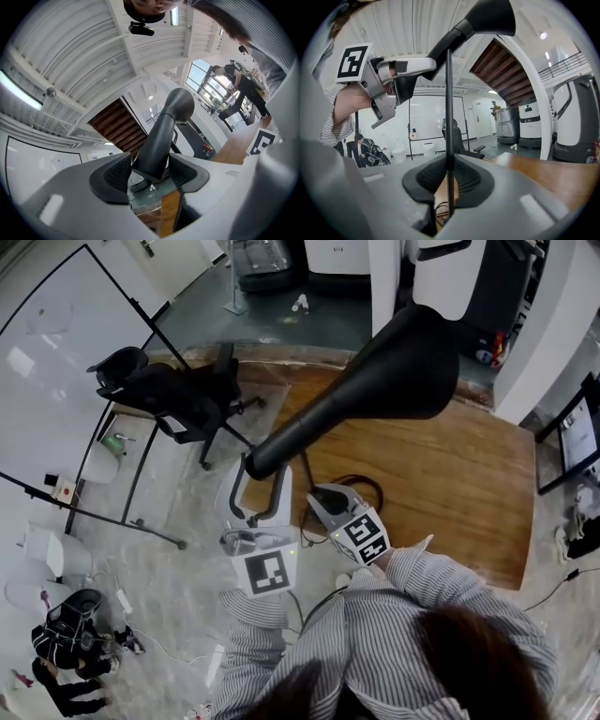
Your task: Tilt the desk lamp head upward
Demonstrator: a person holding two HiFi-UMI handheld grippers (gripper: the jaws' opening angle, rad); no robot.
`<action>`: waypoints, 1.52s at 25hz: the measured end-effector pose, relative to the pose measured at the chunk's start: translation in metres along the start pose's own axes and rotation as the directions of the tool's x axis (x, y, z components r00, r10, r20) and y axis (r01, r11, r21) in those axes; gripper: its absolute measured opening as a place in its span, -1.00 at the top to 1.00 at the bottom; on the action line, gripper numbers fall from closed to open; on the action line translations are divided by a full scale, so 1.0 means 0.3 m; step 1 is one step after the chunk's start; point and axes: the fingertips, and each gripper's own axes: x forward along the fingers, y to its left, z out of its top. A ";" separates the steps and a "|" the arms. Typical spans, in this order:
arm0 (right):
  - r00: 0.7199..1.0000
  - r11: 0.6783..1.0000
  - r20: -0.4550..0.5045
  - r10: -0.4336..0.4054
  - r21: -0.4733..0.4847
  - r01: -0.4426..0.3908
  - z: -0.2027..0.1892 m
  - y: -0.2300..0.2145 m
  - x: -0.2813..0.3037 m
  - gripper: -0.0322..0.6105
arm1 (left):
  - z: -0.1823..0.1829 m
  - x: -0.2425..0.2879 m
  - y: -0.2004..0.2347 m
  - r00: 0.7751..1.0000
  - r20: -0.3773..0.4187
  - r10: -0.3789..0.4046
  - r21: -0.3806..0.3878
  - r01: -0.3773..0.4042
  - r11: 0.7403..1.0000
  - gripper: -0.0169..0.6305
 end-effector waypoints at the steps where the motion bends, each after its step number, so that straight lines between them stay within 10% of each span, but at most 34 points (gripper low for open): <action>1: 1.000 1.000 0.002 -0.001 0.005 0.001 -0.002 0.000 0.000 0.77 | 0.000 0.000 -0.003 1.000 0.005 0.001 -0.007 -0.001 1.000 0.16; 18: 1.000 1.000 0.016 -0.016 0.022 0.016 -0.011 -0.001 -0.001 0.78 | -0.050 -0.004 -0.058 1.000 -0.003 0.001 -0.275 -0.002 0.961 0.22; 38: 1.000 0.998 -0.028 -0.007 -0.055 0.005 -0.012 0.002 0.007 0.78 | -0.060 -0.004 -0.058 0.999 0.017 -0.050 -0.371 0.053 0.927 0.21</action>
